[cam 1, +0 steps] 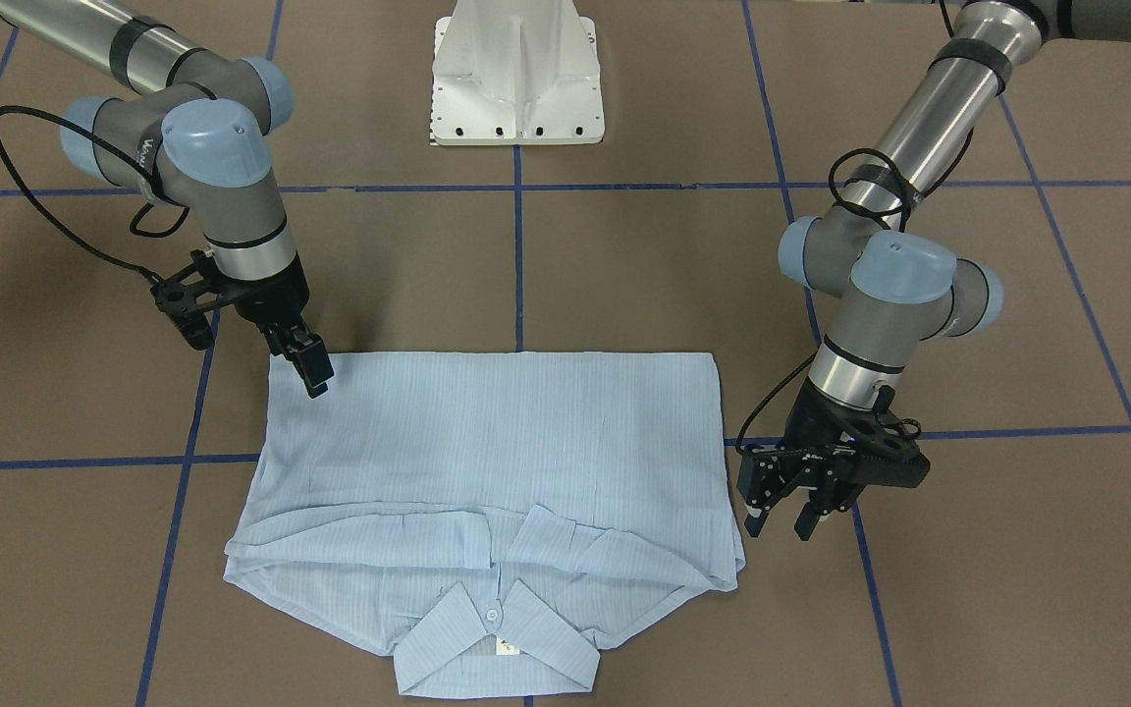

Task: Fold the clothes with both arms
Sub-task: 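Move the right gripper down to the folded edge nearest the robot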

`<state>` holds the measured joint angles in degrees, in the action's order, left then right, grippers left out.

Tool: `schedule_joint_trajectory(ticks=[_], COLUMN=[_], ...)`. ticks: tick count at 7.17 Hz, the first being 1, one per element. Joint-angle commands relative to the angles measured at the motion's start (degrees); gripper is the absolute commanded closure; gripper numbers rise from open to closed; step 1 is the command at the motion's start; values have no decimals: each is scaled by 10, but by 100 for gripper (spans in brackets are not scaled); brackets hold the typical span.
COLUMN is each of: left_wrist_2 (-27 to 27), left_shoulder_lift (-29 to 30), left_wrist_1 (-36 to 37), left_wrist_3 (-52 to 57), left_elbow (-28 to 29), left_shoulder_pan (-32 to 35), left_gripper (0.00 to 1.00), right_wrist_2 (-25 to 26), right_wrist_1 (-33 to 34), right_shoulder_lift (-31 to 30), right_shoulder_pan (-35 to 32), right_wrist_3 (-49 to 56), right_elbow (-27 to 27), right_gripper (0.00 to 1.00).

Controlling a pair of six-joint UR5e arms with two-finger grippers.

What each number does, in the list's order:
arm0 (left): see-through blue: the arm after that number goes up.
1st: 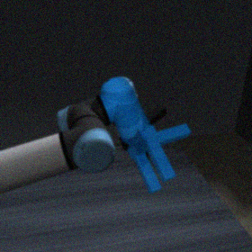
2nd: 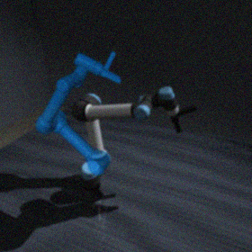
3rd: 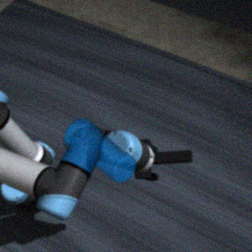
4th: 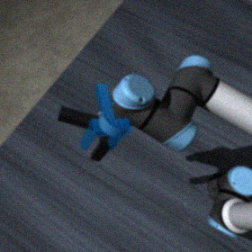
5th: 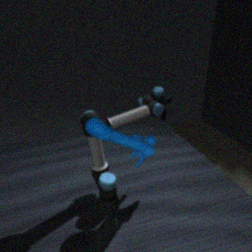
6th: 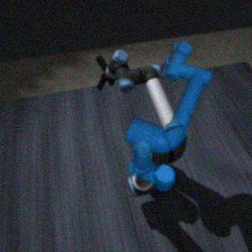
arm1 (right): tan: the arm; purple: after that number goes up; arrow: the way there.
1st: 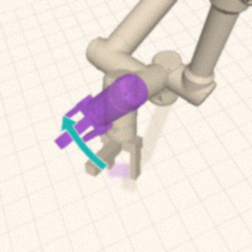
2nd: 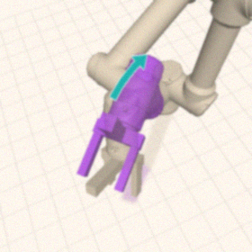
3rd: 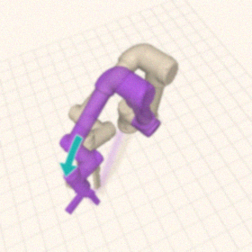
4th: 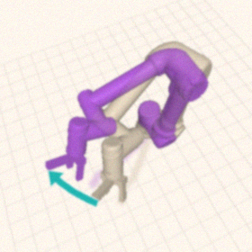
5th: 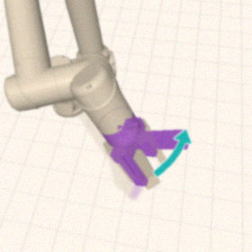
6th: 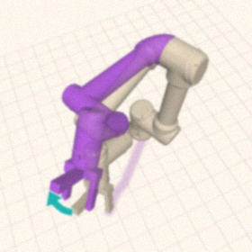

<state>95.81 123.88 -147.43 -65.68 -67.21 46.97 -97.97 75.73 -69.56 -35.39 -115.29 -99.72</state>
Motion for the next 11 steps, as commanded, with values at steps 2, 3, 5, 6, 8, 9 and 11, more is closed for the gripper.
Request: schedule_joint_trajectory(ticks=[2, 3, 5, 6, 8, 9, 11], left_wrist_2=[-1, -2, -4, -5, -5, -5, -5], left_shoulder_lift=[-6, -5, -8, -9, -11, -11, -11], left_wrist_1=[-1, -1, -2, -2, -3, -2, -2], left_wrist_3=[0, 4, 6, 6, 6, 6, 6], left_elbow=[-8, -8, -12, -12, -12, -11, -11], left_shoulder_pan=[0, 0, 0, 0, 0, 0, 0], left_gripper=[33, 33, 33, 33, 34, 34, 34], right_wrist_2=[1, 1, 1, 1, 1, 1, -5], right_wrist_1=[-1, -1, -1, -1, 0, -1, 0], right_shoulder_lift=[-28, -38, -39, -41, -39, -39, -40], right_shoulder_pan=[27, 27, 26, 26, 25, 21, 2], right_wrist_3=[-19, -18, -20, -16, -20, -28, -13], right_elbow=[-17, -14, -14, -9, -7, -8, -7], right_gripper=[12, 13, 21, 25, 46, 99, 100])
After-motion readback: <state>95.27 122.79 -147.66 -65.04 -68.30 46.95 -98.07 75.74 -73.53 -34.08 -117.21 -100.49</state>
